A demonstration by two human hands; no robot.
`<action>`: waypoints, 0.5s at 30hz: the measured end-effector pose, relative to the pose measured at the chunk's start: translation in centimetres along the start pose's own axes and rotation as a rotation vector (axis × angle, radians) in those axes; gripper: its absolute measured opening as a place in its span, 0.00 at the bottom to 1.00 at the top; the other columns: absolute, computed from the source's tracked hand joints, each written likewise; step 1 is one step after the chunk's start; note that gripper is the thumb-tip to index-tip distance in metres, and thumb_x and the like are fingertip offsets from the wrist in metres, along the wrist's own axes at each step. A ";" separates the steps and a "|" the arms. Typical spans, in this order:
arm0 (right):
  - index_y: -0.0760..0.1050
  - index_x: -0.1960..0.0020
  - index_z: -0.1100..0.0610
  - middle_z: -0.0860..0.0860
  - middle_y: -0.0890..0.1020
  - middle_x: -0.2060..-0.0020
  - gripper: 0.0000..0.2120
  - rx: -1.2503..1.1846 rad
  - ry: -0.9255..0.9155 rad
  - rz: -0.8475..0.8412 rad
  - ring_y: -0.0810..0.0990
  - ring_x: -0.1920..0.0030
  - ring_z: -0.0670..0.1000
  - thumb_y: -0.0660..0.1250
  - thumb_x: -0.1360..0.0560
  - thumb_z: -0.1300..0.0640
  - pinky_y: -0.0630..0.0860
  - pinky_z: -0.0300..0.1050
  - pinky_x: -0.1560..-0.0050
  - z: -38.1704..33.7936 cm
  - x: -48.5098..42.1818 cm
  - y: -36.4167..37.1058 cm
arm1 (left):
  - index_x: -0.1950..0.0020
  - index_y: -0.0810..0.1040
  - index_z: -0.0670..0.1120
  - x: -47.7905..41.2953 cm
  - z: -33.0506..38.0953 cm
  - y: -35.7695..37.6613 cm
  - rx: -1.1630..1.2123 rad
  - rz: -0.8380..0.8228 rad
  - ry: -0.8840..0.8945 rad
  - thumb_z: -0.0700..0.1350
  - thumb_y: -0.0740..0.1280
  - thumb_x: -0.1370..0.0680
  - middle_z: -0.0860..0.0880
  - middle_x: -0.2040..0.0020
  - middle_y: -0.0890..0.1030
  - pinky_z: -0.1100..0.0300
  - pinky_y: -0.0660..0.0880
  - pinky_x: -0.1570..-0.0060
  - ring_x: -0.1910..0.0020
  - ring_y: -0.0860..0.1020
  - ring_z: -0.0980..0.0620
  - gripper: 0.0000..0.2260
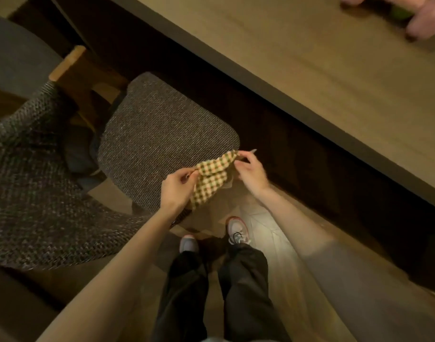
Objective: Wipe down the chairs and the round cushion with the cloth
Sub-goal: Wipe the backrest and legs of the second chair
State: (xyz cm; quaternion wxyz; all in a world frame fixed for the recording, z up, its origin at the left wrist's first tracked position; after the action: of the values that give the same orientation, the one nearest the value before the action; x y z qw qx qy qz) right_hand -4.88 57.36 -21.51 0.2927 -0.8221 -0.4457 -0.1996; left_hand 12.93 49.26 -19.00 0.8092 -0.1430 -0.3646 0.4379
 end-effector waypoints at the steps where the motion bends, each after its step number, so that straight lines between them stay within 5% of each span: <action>1: 0.68 0.31 0.55 0.50 0.78 0.43 0.17 -0.028 -0.005 -0.088 0.77 0.45 0.47 0.59 0.19 0.57 0.75 0.36 0.45 0.7 -0.5 1.1 | 0.39 0.79 0.45 -0.4 -0.4 0.8 0.013 -0.024 -0.001 0.50 0.66 0.22 0.55 0.49 0.80 0.70 0.71 0.52 0.49 0.77 0.58 0.14; 4: 0.63 0.27 0.51 0.50 0.73 0.34 0.20 -0.073 0.012 -0.259 0.72 0.36 0.48 0.55 0.18 0.50 0.69 0.44 0.36 3.4 -1.1 4.5 | 0.35 0.77 0.45 -0.8 -1.2 2.5 0.021 -0.075 0.019 0.50 0.67 0.23 0.51 0.41 0.80 0.61 0.72 0.40 0.43 0.76 0.58 0.18; 8: 0.65 0.28 0.55 0.55 0.70 0.31 0.19 -0.159 0.059 -0.168 0.67 0.31 0.53 0.48 0.17 0.52 0.62 0.55 0.29 5.5 -3.0 6.3 | 0.36 0.77 0.44 -0.7 -0.7 3.7 -0.012 -0.009 0.181 0.49 0.67 0.23 0.53 0.42 0.80 0.68 0.71 0.42 0.43 0.76 0.61 0.17; 12: 0.60 0.28 0.58 0.59 0.61 0.27 0.18 -0.292 0.047 -0.085 0.58 0.26 0.55 0.45 0.16 0.57 0.55 0.52 0.26 7.0 -3.4 6.9 | 0.33 0.75 0.46 -0.8 0.8 5.6 -0.141 0.062 0.368 0.48 0.67 0.22 0.53 0.38 0.77 0.68 0.67 0.41 0.40 0.73 0.58 0.18; 15: 0.62 0.30 0.56 0.60 0.64 0.29 0.16 -0.436 0.128 0.005 0.63 0.29 0.55 0.48 0.16 0.56 0.59 0.49 0.28 7.2 -3.4 7.1 | 0.32 0.73 0.49 -1.4 1.2 6.8 -0.169 0.058 0.384 0.51 0.65 0.22 0.55 0.37 0.76 0.67 0.67 0.40 0.38 0.73 0.55 0.19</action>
State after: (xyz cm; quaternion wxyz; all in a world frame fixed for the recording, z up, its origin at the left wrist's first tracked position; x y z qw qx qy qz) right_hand -0.17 56.95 -31.08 0.1364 -0.8527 -0.3704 -0.3422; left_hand 7.52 51.93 -22.55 0.8360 -0.3017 -0.2347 0.3937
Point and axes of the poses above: each hand's wrist, its own x-axis away from the middle knuckle, its own y-axis out of the palm, z = x × y, the point moved 4 cm from there along -x, towards the middle knuckle
